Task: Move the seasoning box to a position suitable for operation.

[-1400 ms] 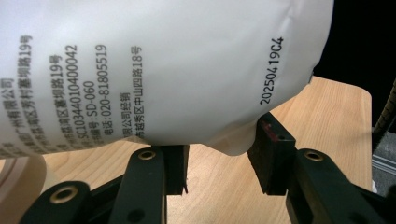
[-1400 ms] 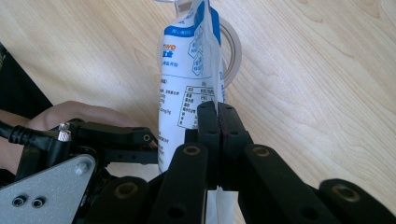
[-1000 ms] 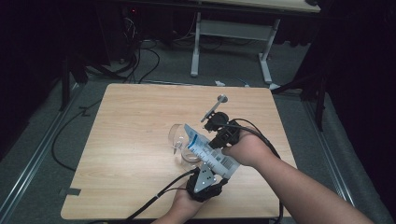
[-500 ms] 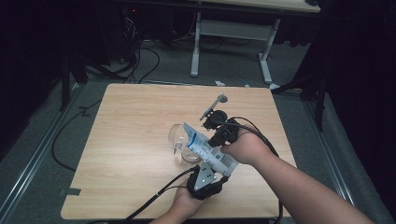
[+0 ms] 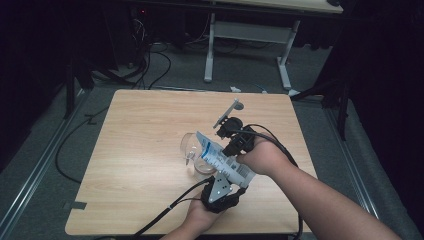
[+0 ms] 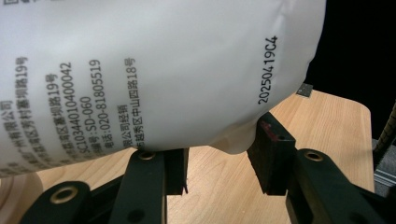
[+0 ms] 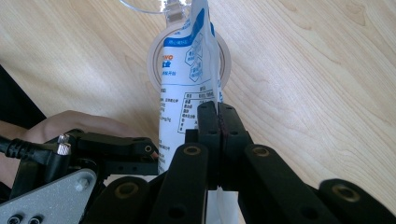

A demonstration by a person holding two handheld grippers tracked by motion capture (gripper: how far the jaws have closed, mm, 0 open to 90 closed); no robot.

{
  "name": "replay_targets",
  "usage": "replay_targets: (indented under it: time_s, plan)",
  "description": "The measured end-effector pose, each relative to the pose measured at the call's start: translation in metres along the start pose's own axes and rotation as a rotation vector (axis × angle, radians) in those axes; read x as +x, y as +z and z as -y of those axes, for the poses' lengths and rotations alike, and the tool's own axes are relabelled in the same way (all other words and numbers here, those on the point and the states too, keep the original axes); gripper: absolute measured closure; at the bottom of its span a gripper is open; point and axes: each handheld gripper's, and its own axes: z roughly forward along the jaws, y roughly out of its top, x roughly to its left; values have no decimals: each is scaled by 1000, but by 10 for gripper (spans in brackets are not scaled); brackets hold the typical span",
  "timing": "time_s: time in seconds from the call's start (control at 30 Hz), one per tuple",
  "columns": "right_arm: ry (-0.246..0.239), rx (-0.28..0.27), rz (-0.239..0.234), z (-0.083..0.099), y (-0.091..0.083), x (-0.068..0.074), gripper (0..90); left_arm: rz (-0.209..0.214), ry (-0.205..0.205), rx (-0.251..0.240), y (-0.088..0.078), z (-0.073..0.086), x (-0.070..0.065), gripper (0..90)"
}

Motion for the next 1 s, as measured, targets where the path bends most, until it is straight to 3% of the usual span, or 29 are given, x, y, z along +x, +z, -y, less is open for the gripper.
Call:
replay_targets:
  time_s: [1.0]
  plan:
    - [-2,-13,-4,0,-2,0,899,5,3,1,4,-4,1,610]
